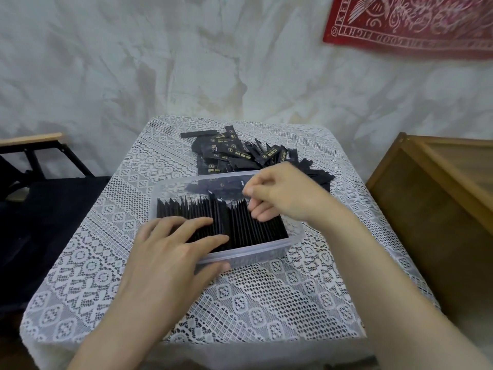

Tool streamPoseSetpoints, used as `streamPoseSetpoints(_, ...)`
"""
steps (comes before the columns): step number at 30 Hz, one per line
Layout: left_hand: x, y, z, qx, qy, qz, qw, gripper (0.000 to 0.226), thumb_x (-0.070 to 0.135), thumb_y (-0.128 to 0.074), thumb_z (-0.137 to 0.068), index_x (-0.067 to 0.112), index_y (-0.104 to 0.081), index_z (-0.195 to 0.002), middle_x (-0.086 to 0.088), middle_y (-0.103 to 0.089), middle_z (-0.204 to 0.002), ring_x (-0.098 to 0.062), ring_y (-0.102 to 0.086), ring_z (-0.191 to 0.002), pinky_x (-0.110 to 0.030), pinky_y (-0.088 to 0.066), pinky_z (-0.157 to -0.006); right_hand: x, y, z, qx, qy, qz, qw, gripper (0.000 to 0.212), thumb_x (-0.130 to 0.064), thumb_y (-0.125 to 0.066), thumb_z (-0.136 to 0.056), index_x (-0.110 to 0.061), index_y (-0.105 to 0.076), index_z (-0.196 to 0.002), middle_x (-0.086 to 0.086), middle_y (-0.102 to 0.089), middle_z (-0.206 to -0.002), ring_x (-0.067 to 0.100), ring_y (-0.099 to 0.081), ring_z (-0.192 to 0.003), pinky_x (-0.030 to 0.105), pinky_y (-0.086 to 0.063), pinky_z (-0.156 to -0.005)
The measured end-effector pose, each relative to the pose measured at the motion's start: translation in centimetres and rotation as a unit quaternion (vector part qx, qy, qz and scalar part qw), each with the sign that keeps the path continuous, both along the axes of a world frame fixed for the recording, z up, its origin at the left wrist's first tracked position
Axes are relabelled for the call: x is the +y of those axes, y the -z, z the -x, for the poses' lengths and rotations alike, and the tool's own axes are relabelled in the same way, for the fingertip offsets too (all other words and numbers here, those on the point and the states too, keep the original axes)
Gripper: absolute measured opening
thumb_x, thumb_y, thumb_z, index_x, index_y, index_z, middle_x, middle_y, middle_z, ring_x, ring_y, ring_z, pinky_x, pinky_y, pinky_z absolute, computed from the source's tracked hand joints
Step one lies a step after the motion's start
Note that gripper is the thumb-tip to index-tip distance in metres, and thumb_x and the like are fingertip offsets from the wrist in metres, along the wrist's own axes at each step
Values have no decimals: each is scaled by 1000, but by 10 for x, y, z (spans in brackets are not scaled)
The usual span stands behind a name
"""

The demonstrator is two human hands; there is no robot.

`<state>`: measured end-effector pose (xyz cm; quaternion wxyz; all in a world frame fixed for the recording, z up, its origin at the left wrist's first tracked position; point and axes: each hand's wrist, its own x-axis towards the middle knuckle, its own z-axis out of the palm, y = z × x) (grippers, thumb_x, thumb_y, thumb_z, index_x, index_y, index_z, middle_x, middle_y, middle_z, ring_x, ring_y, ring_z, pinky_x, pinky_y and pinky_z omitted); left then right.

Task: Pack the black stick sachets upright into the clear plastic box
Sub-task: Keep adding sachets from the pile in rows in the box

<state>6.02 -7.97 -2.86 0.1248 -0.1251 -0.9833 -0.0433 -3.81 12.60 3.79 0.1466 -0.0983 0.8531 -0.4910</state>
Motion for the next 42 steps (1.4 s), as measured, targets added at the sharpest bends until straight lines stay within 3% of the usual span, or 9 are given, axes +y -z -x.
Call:
streamPoseSetpoints(4,0,-1,0,-8,-4,-1,1000,51,73,-41,-82,48,-70,-116,16,-65,-129,-22,-58,-110,-41,-33,-95,52,1,27,95,147,32,984,19,-5,-58,-100,-14,-71,-90,10,-72,-76,19,-68,-62,29,-61,-60)
streamPoseSetpoints(8,1,-1,0,-7,-5,0,1000,51,73,-43,-82,47,-71,-116,16,-65,-129,-22,-57,-110,-41,-34,-95,96,34,58,147,156,-312,926,44,0,-51,-97,-23,-66,-131,9,-66,-133,33,-61,-116,43,-51,-100)
streamPoseSetpoints(12,1,-1,0,-8,-3,-7,1000,50,73,-43,-83,47,-71,-117,16,-65,-129,-22,-57,-110,-42,-36,-94,107,53,76,134,57,-402,904,80,10,-46,-90,-29,-31,-158,3,-36,-161,40,-38,-140,50,-38,-114)
streamPoseSetpoints(16,0,-1,0,-7,-1,-14,1000,48,72,-46,-83,48,-71,-116,17,-64,-129,-21,-58,-111,-41,-34,-97,112,56,94,125,59,-404,904,64,-3,-56,-96,-31,-44,-152,10,-59,-140,40,-47,-129,47,-47,-100)
streamPoseSetpoints(21,0,-1,1,-1,-2,-16,1000,50,73,-43,-83,47,-72,-114,16,-66,-127,-22,-61,-108,-41,-33,-95,112,51,93,184,82,-384,901,8,-27,-70,-93,-23,-63,-93,3,-66,-87,34,-58,-95,39,-47,-71)
streamPoseSetpoints(25,0,-1,0,-2,-4,-14,1000,50,73,-43,-83,47,-72,-114,17,-66,-127,-22,-60,-108,-40,-32,-96,113,36,83,188,124,-339,913,19,-35,-64,-98,-19,-59,-89,0,-58,-75,30,-57,-78,35,-37,-59)
streamPoseSetpoints(30,1,-1,-1,-2,-5,-15,1000,50,73,-43,-83,47,-72,-114,17,-66,-127,-23,-60,-109,-41,-33,-96,124,32,66,34,176,-187,966,30,-34,-71,-94,-10,-62,-79,3,-57,-62,18,-56,-56,27,-40,-54)
streamPoseSetpoints(35,1,-1,-1,-3,-3,-17,1000,50,74,-43,-83,47,-72,-114,17,-65,-128,-23,-59,-110,-43,-35,-96,127,58,53,27,196,-273,941,56,-59,-70,-87,-14,-41,-68,9,-45,-60,26,-51,-58,34,-35,-59)
streamPoseSetpoints(42,0,-1,1,-9,-5,-14,1000,50,75,-43,-83,49,-71,-115,19,-64,-128,-21,-60,-109,-43,-37,-97,125,62,48,-14,219,-334,917,46,-48,-70,-92,-13,-48,-72,8,-63,-51,33,-74,-61,38,-58,-70)
